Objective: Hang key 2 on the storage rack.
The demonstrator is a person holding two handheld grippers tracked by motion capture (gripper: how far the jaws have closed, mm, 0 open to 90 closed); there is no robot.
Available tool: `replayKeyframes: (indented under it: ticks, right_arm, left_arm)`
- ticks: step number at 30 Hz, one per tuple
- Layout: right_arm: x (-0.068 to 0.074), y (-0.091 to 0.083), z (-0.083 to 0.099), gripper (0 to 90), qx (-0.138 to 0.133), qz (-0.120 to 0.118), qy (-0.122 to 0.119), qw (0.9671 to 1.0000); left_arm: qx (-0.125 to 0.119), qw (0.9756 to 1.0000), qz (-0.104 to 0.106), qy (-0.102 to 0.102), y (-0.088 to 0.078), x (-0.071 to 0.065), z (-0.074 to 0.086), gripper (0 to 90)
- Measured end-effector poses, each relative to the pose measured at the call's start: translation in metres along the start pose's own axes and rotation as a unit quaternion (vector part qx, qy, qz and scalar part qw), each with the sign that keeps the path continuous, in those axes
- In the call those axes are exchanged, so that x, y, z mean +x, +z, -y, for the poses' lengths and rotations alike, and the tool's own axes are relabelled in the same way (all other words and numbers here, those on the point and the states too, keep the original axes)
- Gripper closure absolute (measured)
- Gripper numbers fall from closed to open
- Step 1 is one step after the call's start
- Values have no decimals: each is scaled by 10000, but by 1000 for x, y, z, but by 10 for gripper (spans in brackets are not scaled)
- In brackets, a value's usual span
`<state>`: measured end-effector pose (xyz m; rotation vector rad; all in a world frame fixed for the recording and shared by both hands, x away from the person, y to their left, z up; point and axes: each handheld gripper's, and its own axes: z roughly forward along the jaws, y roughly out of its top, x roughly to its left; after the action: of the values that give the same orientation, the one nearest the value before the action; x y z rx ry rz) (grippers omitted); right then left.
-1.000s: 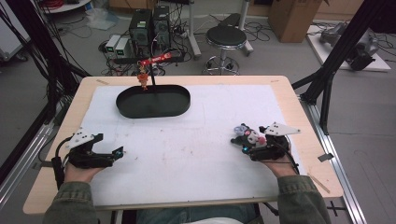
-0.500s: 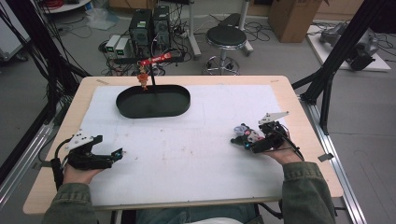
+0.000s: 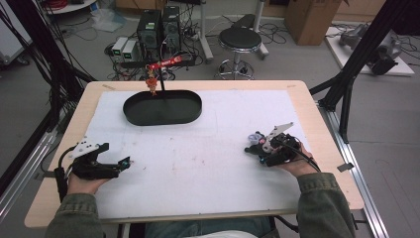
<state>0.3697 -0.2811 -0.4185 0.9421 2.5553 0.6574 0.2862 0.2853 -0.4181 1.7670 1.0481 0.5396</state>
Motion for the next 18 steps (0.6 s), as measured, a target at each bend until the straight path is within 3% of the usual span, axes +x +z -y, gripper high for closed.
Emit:
replayKeyframes:
  ticks: [2, 5, 9, 18]
  right_arm:
    - [-1, -2, 0, 364, -19, 110, 12, 9999]
    - [-1, -5, 0, 420, -72, 35, 23, 10000]
    - [2, -13, -4, 445, -465, -81, -27, 9989]
    - [-1, -22, -9, 445, -689, -260, 144, 9972]
  left_arm:
    - [12, 10000, 8, -6, 0, 0, 0, 17]
    - [36, 10000, 14, -3, 2, 0, 1, 17]
    - [65, 10000, 38, -3, 3, 1, 1, 17]
    - [52, 10000, 75, -31, 3, 3, 0, 17]
